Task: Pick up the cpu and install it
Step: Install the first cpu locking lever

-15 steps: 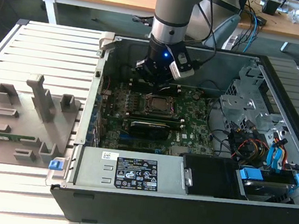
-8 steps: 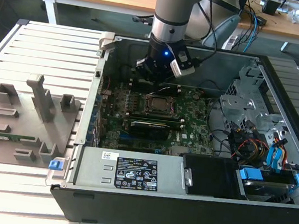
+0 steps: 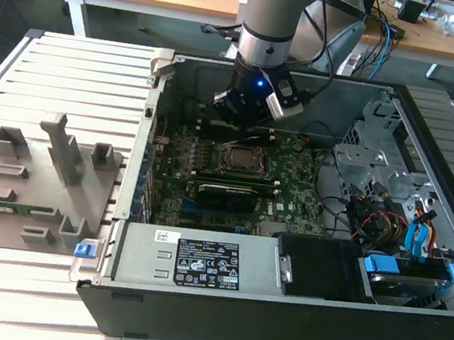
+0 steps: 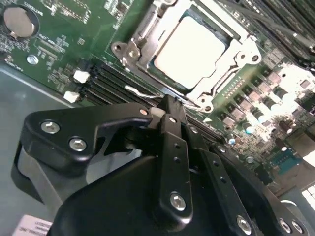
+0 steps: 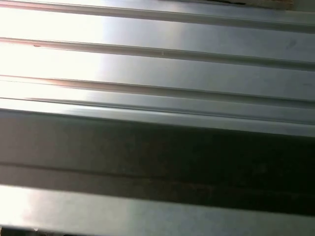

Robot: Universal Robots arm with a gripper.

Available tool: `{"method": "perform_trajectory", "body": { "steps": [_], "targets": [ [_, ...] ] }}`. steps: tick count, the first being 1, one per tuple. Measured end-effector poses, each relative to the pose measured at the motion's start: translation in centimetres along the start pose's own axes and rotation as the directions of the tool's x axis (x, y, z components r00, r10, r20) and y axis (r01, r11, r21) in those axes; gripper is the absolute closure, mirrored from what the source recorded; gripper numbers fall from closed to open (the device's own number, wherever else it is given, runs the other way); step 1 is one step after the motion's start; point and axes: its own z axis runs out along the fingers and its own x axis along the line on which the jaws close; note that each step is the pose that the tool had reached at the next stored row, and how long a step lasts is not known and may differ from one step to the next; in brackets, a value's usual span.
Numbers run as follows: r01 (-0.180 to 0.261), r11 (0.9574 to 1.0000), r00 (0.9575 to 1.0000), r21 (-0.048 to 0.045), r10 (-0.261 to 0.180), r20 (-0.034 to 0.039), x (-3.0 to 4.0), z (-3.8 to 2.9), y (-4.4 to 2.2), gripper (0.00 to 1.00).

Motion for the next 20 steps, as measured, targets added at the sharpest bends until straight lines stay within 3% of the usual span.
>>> {"method": "perform_trajectory", "body": {
  "steps": [7, 9, 14, 16, 20],
  "targets": [
    [0.0, 1.0, 1.0, -0.0004, 0.0, -0.0036, -1.17, 0.45, -0.11, 0.89],
    [0.0, 1.0, 1.0, -0.0005, 0.0, -0.0065, -1.5, 0.97, -0.15, 0.89],
    [0.0, 1.0, 1.0, -0.0008, 0.0, -0.0073, -1.7, 1.31, -0.19, 0.89],
    [0.0, 1.0, 1.0, -0.0013, 0.0, -0.0071, -1.69, 1.32, -0.5, 0.89],
    [0.001, 1.0, 1.0, -0.0008, -0.001, -0.0083, -2.24, 1.5, -0.34, 0.89]
  ]
}}
